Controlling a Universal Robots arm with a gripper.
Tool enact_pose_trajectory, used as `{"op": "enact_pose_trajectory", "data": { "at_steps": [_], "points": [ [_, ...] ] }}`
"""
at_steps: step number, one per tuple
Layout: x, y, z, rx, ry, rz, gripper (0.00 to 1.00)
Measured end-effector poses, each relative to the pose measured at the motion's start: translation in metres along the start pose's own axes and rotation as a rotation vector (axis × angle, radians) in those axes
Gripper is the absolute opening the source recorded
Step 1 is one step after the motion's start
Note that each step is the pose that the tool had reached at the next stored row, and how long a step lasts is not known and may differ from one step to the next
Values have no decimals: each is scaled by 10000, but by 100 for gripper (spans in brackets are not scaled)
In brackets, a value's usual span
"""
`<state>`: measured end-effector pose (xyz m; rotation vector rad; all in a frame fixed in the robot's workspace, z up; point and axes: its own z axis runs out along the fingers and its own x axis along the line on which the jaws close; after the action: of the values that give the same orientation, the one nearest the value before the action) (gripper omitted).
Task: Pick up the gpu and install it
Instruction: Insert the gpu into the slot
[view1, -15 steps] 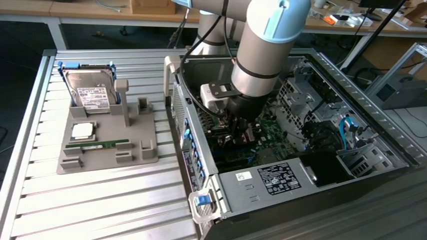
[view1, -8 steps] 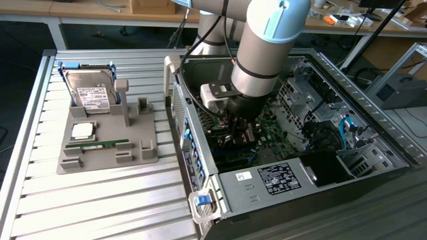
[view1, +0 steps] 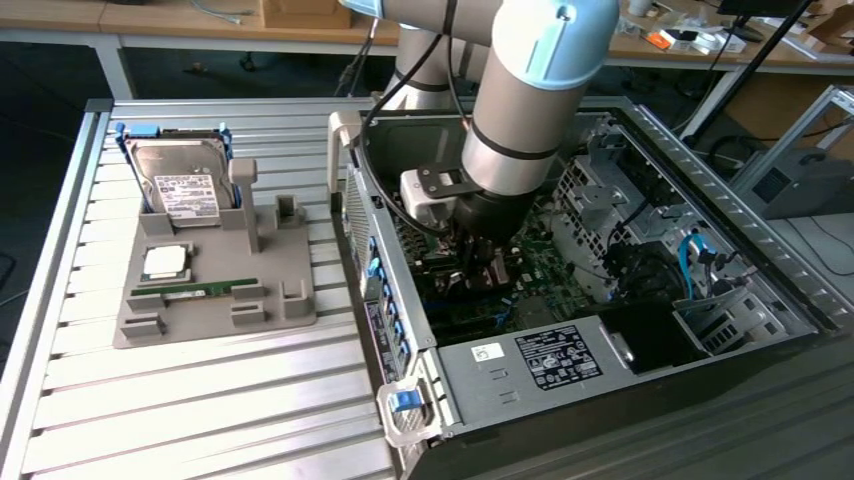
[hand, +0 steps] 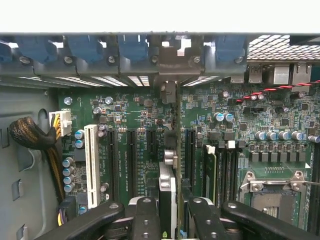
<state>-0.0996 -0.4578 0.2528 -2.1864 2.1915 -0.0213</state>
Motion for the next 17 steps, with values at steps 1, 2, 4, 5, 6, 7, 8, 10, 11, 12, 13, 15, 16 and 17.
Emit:
{"op": "enact_pose_trajectory", "data": {
  "at_steps": [1, 2, 4, 5, 6, 7, 8, 10, 11, 12, 13, 15, 16, 17],
  "points": [
    [0, 0, 1, 0, -1, 0, 27],
    [0, 0, 1, 1, -3, 0, 27],
    [-1, 0, 5, 5, -12, 0, 27],
    [-1, 0, 6, 6, -12, 1, 28],
    [-1, 0, 6, 6, -12, 1, 28],
    [-1, 0, 2, 2, -4, 1, 34],
    [0, 0, 2, 2, -3, 0, 40],
    [0, 0, -11, 0, 1, 1, 40],
    [-6, -4, -78, 1, -1, 1, 40],
    [-10, -5, -116, 1, 1, 0, 40],
    [-16, -7, -158, 3, 2, 1, 40],
    [-25, -9, -213, 2, 15, -4, 40],
    [-30, -11, -246, 2, 21, -7, 40],
    [-32, -12, -272, 2, 24, -7, 40]
  ]
}}
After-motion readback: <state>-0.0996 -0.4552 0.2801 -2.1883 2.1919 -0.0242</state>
